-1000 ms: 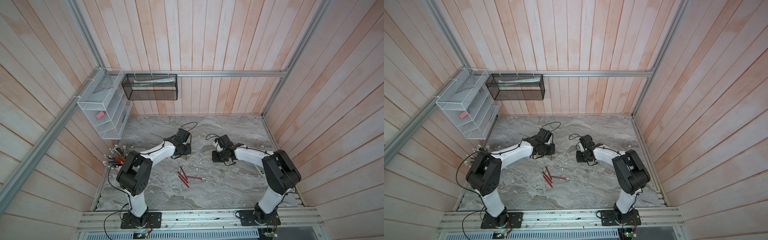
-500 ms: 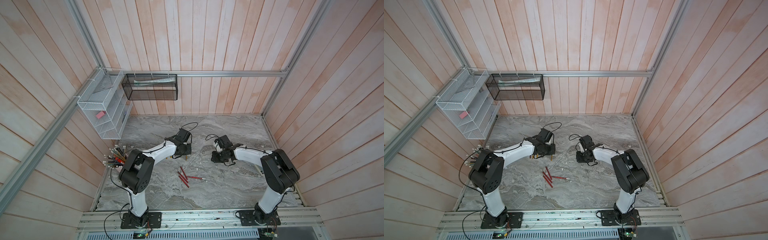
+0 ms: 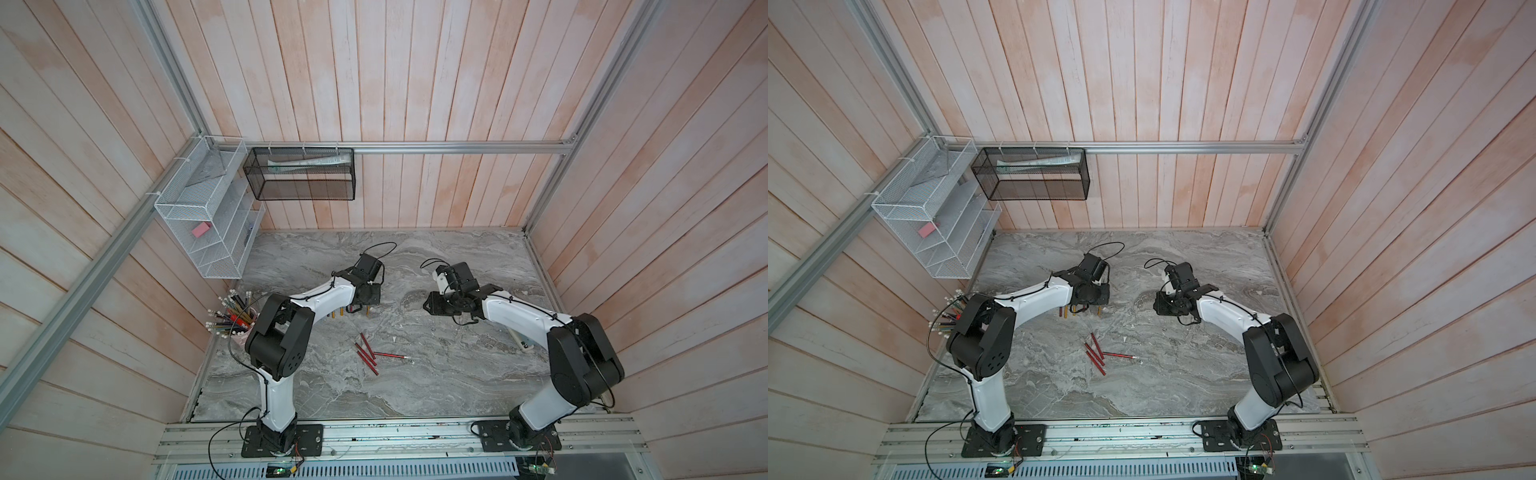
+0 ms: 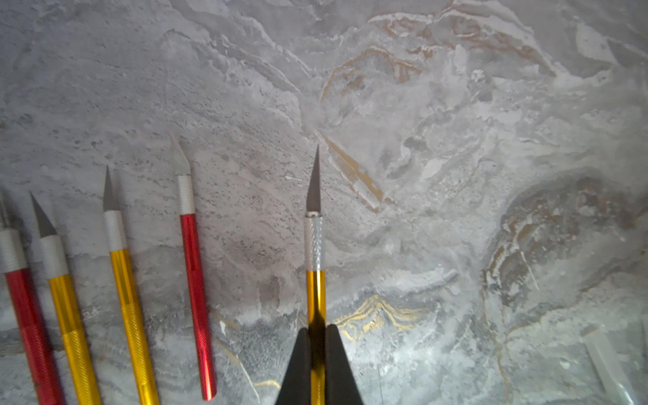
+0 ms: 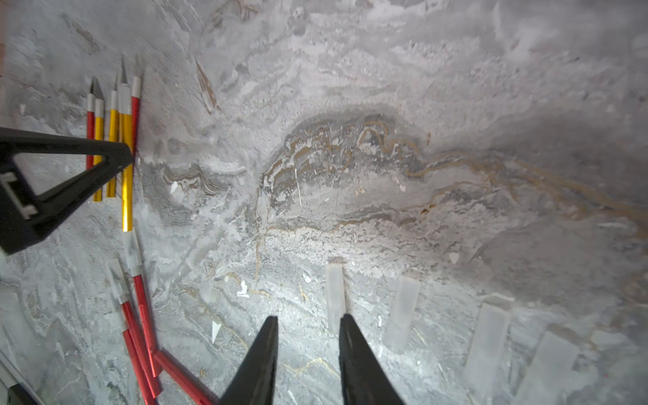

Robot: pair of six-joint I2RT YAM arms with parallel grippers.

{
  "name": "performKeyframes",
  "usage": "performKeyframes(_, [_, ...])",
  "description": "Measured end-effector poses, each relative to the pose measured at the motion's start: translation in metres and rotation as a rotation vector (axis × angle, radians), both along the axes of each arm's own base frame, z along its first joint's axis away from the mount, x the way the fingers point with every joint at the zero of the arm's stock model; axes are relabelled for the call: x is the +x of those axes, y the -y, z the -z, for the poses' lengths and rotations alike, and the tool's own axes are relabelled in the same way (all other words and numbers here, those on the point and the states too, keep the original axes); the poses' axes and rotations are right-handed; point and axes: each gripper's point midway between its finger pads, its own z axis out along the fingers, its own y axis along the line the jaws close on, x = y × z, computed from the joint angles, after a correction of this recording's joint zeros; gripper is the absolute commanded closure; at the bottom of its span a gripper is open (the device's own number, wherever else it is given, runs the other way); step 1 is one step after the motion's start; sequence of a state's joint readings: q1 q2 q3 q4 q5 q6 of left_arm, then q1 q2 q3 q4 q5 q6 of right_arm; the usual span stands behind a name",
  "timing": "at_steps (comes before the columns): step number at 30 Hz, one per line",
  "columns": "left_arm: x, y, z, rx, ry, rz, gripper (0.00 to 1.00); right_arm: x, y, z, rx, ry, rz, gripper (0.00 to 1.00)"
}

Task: Remove protective caps from carving knives
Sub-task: Place the protective sleeve at the center of the board, then place the carving knife at the center of the board.

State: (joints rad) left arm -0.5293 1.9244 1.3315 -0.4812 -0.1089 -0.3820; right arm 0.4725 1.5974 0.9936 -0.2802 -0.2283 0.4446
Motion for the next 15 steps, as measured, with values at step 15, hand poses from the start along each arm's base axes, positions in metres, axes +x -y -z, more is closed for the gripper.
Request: performKeyframes(15, [0.021, -0.016, 0.025, 0.077, -0.009, -0.036, 1.00, -0.009, 0.020, 0.011, 0.013, -0.029, 0.048, 0.68])
